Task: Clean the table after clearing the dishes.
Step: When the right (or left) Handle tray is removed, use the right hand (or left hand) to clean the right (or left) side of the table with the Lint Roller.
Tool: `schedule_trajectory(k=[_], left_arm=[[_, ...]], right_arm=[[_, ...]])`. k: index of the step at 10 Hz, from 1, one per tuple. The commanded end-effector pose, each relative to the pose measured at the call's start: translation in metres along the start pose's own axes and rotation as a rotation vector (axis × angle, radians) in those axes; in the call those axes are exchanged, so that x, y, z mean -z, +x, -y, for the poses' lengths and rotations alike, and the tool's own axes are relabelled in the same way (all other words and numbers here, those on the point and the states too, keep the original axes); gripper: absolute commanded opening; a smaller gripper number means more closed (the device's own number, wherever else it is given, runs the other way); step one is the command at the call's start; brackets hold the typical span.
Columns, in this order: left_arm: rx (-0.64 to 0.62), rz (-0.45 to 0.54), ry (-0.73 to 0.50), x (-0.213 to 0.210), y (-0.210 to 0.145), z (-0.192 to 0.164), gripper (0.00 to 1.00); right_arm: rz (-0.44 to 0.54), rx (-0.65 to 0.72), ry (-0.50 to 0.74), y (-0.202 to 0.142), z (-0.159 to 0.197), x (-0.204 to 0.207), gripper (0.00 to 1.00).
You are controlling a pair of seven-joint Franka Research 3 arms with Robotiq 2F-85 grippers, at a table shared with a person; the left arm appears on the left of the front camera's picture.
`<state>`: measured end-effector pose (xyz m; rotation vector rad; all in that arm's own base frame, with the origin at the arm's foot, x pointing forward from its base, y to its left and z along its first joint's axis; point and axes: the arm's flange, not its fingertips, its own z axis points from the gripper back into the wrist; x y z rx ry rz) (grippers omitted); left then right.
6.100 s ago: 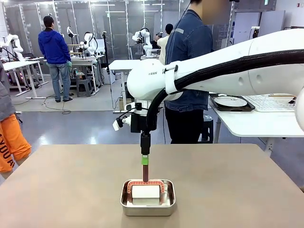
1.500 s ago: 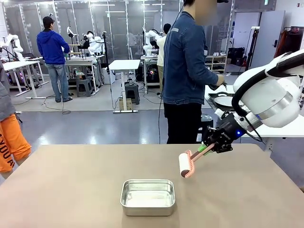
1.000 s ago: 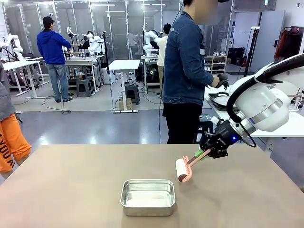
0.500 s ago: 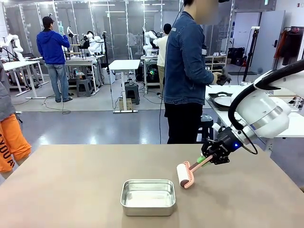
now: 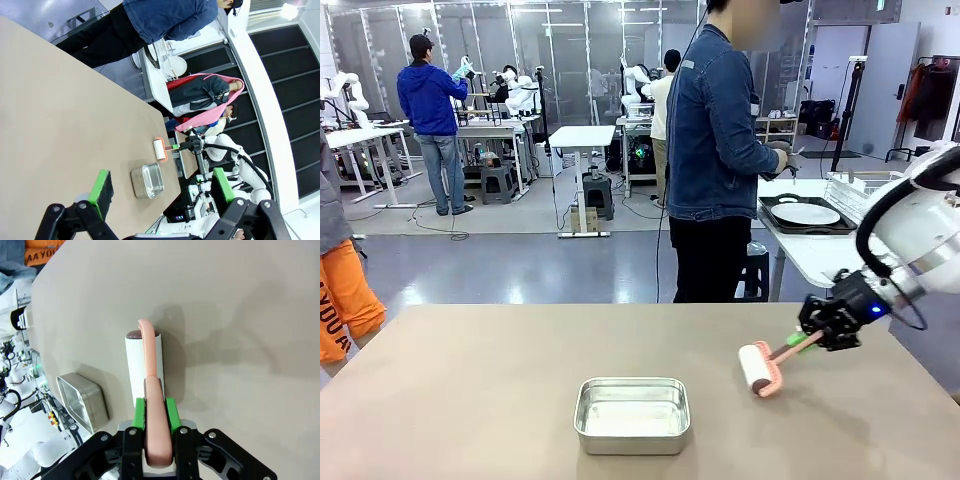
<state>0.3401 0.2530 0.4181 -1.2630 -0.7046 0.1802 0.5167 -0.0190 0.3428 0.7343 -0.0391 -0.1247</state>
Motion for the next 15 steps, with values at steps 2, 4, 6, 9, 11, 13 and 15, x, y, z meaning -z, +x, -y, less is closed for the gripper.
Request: schedule_trajectory(k=[2,4,6,9,11,13,15], left_arm=[[0.007,-0.007,-0.008,-0.003,-0.002,0.001,1.0],[0.007,-0.007,-0.008,-0.003,-0.002,0.001,1.0],[0.007,-0.007,-0.008,-0.003,-0.002,0.001,1.0],[0.007,-0.007,-0.008,-0.003,-0.002,0.001,1.0],[0.007,-0.007,-0.008,-0.003,-0.002,0.001,1.0],[0.007,-0.007,-0.008,-0.003,-0.002,0.001,1.0],[0.007,-0.007,-0.008,-0.003,-0.002,0.001,1.0]], right_arm=[[0.055,0.039,-0.278,-0.011,0.072,-0.031,0.21],[0.049,0.085,-0.369,-0.013,0.092,-0.063,0.21],[0.035,0.095,-0.472,-0.015,0.1,-0.089,0.21],[0.09,0.109,-0.542,-0.021,0.091,-0.13,0.21],[0.171,0.034,-0.498,-0.036,0.054,-0.165,0.21],[0.238,-0.036,-0.549,-0.052,0.011,-0.19,0.21],[0.263,-0.052,-0.594,-0.061,-0.012,-0.202,0.21]])
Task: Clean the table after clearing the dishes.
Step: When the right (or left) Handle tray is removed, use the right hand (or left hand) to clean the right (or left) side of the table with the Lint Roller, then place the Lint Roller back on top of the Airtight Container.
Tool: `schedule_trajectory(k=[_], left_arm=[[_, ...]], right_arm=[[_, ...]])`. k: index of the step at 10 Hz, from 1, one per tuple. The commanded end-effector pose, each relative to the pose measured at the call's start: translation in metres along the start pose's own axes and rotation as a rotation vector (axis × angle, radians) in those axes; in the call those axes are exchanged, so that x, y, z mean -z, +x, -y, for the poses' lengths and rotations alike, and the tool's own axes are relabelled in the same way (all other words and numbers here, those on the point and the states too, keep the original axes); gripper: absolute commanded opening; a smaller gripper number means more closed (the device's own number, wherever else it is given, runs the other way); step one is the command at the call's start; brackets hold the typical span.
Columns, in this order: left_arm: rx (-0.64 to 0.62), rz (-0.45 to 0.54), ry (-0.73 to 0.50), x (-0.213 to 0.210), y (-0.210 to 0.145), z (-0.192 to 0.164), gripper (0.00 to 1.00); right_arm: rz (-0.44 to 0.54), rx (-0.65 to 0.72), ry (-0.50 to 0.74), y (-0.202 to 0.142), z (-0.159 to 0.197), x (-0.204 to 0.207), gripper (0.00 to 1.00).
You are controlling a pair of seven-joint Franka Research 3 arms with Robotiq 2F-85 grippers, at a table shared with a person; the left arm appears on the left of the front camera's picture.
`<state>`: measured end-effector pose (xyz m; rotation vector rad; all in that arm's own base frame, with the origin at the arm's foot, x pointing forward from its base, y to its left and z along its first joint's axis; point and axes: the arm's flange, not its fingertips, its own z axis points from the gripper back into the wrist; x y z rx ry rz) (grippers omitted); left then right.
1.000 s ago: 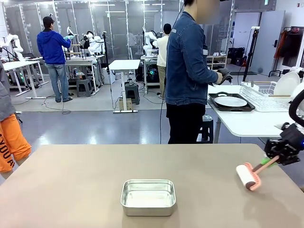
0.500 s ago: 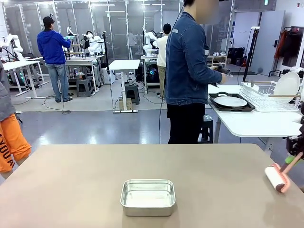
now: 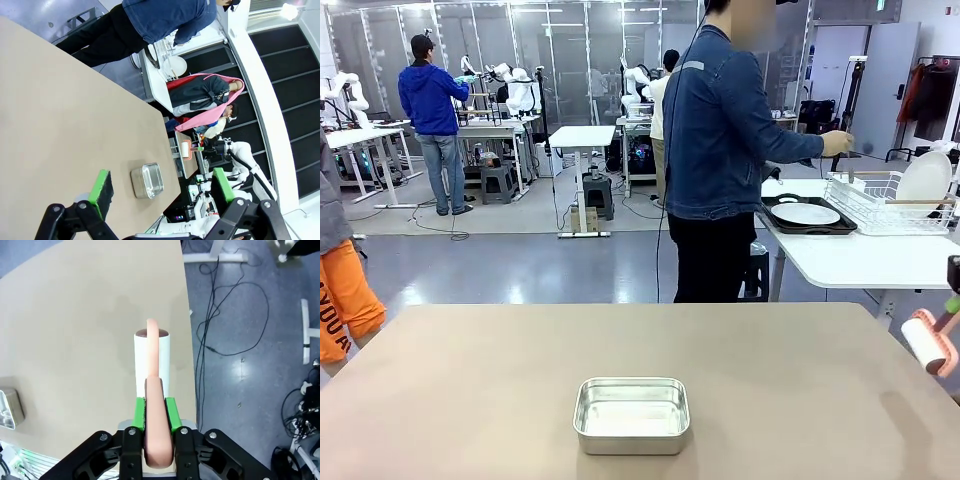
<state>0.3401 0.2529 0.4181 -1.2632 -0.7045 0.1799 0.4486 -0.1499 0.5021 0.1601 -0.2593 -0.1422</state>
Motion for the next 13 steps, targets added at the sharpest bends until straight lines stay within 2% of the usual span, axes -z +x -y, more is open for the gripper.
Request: schedule_trajectory(k=[1,2,13], left_arm=[[0.007,-0.007,-0.008,-0.003,-0.002,0.001,1.0],[0.007,-0.007,-0.008,-0.003,-0.002,0.001,1.0],[0.007,-0.007,-0.008,-0.003,-0.002,0.001,1.0]], right_arm=[[-0.006,0.016,-0.033,-0.009,-0.018,-0.001,0.21],[0.0,0.0,0.0,0.0,0.0,0.0,0.21],[0.0,0.0,0.0,0.0,0.0,0.0,0.21]])
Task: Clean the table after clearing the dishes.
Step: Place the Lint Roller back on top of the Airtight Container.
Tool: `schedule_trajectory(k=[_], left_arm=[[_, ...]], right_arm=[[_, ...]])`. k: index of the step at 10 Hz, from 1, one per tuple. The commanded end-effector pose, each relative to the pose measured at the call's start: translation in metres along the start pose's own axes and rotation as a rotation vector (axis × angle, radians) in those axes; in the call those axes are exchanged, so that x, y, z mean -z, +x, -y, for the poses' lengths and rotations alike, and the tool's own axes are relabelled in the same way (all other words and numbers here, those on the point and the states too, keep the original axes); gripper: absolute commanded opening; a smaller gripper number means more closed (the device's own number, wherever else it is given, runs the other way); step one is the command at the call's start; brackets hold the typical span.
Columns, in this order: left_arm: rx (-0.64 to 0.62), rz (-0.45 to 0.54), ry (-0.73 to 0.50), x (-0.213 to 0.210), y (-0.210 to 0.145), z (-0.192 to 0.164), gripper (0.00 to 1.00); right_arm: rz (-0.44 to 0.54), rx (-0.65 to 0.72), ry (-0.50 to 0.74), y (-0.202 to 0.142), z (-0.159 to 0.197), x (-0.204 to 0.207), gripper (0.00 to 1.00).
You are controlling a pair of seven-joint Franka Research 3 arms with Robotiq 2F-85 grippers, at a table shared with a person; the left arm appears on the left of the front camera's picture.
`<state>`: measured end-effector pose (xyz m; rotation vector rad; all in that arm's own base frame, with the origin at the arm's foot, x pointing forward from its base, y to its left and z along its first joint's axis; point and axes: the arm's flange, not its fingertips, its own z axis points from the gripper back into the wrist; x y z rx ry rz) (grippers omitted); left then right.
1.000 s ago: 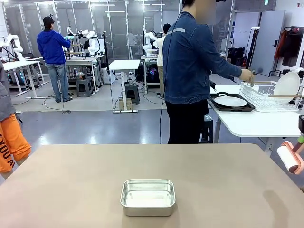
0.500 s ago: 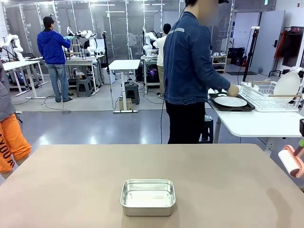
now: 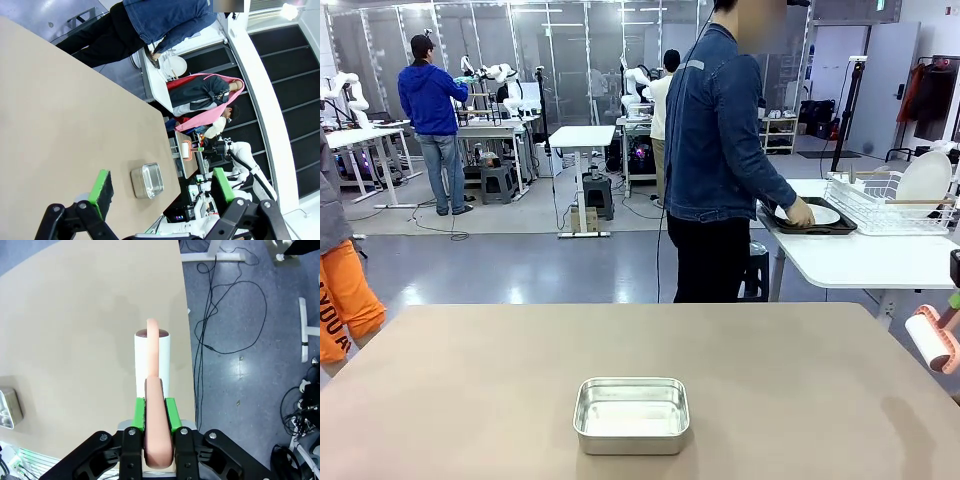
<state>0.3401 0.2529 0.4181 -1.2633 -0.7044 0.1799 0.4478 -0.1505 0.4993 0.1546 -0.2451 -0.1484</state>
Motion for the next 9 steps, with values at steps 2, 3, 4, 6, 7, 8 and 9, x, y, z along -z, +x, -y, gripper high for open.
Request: schedule_trajectory(k=[2,3,4,6,7,8,9], left_arm=[[0.007,-0.007,-0.008,-0.003,-0.002,0.001,1.0],[0.007,-0.007,-0.008,-0.003,-0.002,0.001,1.0],[0.007,-0.007,-0.008,-0.003,-0.002,0.001,1.0],[0.007,-0.007,-0.008,-0.003,-0.002,0.001,1.0],[0.007,-0.007,-0.008,-0.003,-0.002,0.001,1.0],[0.007,-0.007,-0.008,-0.003,-0.002,0.001,1.0],[0.007,-0.007,-0.008,-0.003,-0.002,0.001,1.0]], right_arm=[[0.013,-0.006,0.007,0.001,-0.001,-0.002,0.21],[0.0,0.0,0.0,0.0,0.0,0.0,0.21],[0.056,-0.114,-0.033,0.002,-0.035,-0.023,0.21],[0.11,-0.397,-0.125,0.003,-0.12,-0.063,0.21],[0.127,-0.559,-0.173,-0.002,-0.171,-0.079,0.21],[0.131,-0.754,-0.196,-0.01,-0.231,-0.09,0.21],[0.117,-0.91,-0.19,-0.023,-0.28,-0.09,0.21]])
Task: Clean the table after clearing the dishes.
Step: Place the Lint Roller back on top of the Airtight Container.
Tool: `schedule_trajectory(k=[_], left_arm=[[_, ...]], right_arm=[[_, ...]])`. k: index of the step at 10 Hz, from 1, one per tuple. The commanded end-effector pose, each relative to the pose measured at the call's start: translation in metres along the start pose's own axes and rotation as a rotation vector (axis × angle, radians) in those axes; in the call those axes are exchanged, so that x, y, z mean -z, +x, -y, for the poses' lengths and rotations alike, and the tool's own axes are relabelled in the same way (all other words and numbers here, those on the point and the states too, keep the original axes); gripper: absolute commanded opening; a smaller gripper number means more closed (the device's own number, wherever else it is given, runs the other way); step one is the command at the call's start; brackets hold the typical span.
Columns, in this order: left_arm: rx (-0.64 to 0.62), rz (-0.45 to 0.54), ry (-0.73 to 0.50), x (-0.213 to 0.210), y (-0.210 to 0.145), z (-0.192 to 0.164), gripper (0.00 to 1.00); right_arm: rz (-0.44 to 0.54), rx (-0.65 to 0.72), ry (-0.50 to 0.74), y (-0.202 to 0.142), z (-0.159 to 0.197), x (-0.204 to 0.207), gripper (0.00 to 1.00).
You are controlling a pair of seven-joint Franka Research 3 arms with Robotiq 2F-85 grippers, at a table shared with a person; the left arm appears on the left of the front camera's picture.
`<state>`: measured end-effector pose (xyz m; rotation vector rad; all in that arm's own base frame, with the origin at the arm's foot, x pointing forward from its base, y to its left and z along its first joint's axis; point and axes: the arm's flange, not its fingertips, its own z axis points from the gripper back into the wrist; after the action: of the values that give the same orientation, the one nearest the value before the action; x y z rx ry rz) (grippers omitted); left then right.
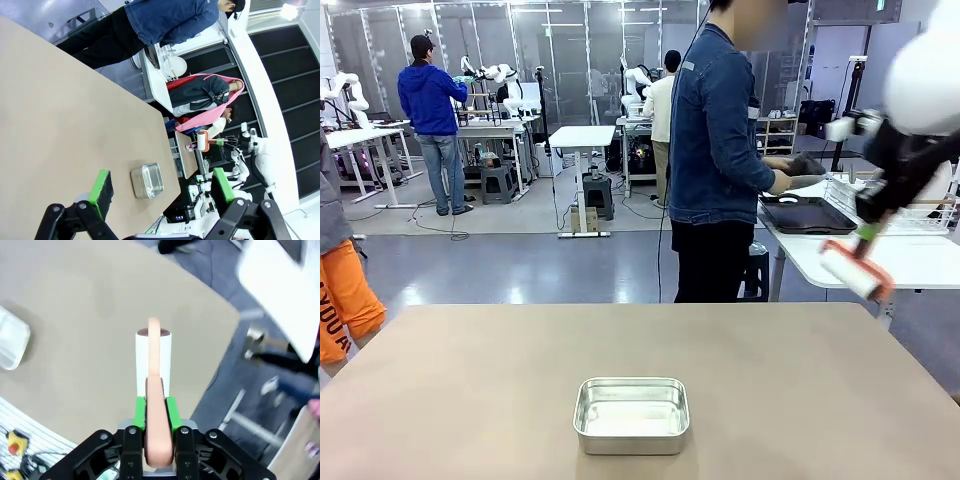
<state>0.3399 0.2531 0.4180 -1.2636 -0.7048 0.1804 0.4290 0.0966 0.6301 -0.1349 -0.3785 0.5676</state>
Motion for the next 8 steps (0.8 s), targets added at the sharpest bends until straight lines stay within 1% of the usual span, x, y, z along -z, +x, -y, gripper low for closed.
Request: schedule_trajectory(k=[1,2,3,5,6,7,8], left_arm=[[0.007,-0.008,-0.008,-0.003,-0.002,0.001,1.0],[0.007,-0.008,-0.008,-0.003,-0.002,0.001,1.0],[0.007,-0.008,-0.008,-0.003,-0.002,0.001,1.0],[0.007,-0.008,-0.008,-0.003,-0.002,0.001,1.0],[0.007,-0.008,-0.008,-0.003,-0.002,0.001,1.0],[0.007,-0.008,-0.008,-0.003,-0.002,0.001,1.0],[0.007,-0.008,-0.008,-0.003,-0.002,0.001,1.0]], right_arm=[[0.021,-0.323,0.007,0.034,-0.061,0.004,0.21],[0.019,-0.464,0.043,0.045,-0.108,0.004,0.21],[0.003,-0.594,0.115,0.049,-0.164,0.006,0.21],[-0.004,-0.748,0.185,0.035,-0.223,0.01,0.21],[0.032,-0.775,0.126,0.027,-0.247,0.014,0.21],[0.047,-0.816,0.118,0.018,-0.256,0.02,0.21],[-0.002,-0.737,0.162,0.038,-0.253,0.014,0.21]])
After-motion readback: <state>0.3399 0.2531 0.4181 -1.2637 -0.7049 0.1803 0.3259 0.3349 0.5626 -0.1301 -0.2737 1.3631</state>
